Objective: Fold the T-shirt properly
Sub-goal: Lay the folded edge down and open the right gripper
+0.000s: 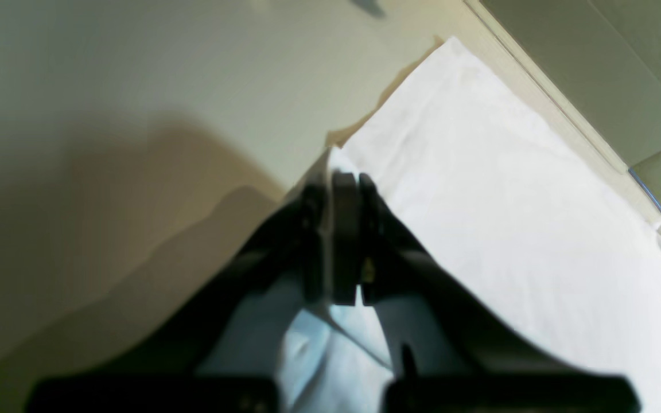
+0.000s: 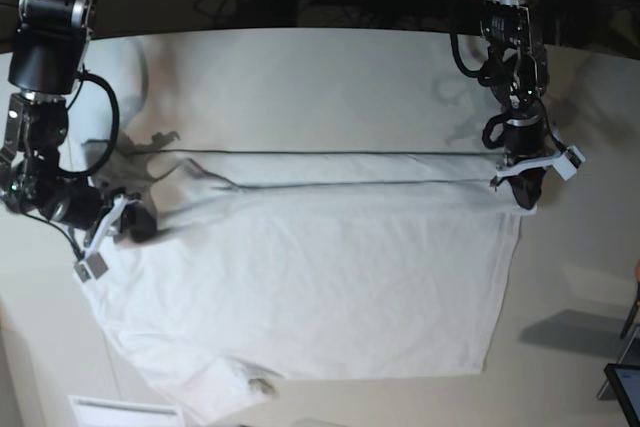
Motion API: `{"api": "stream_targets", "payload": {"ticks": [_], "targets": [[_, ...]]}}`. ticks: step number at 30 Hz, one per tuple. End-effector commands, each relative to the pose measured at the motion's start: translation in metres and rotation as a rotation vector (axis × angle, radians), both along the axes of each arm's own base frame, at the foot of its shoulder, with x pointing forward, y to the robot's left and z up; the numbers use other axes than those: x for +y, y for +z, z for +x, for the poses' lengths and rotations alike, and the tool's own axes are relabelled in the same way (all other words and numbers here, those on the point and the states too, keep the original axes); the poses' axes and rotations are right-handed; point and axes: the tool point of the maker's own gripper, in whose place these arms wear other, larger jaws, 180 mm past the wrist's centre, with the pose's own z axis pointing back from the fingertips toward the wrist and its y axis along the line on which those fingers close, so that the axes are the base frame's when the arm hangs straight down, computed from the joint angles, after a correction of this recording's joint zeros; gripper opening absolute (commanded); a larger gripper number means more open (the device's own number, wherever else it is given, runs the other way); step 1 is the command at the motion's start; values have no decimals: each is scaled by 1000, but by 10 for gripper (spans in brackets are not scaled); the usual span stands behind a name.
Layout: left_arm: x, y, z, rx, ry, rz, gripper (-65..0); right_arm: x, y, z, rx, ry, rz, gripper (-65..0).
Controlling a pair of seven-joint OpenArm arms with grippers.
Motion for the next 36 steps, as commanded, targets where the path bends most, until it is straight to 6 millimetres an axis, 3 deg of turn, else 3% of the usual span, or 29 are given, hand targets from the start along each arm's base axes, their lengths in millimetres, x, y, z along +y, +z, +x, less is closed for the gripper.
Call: {"api": "stream_targets", "payload": {"ticks": [1, 10, 17, 21, 25, 30, 36], "targets": [[9, 16, 6, -45, 8, 35, -650, -6, 21, 14, -68, -11, 7, -647], [5, 1, 12, 21, -15, 130, -650, -9, 15, 20, -53, -37, 36, -625], [5, 9, 23, -4, -10, 131, -650, -11, 15, 24, -66, -61, 59, -406], [4, 17, 31, -24, -10, 129, -650, -11, 19, 27, -87, -69, 67, -347], [6, 17, 41, -27, -5, 123, -647, -12, 26, 33, -111, -74, 72, -338], [8, 12, 51, -19, 7, 104, -548, -11, 35, 41, -128, -69, 70, -338], [3, 13, 53, -31, 15, 83, -512, -11, 35, 40, -128, -66, 68, -338]]}}
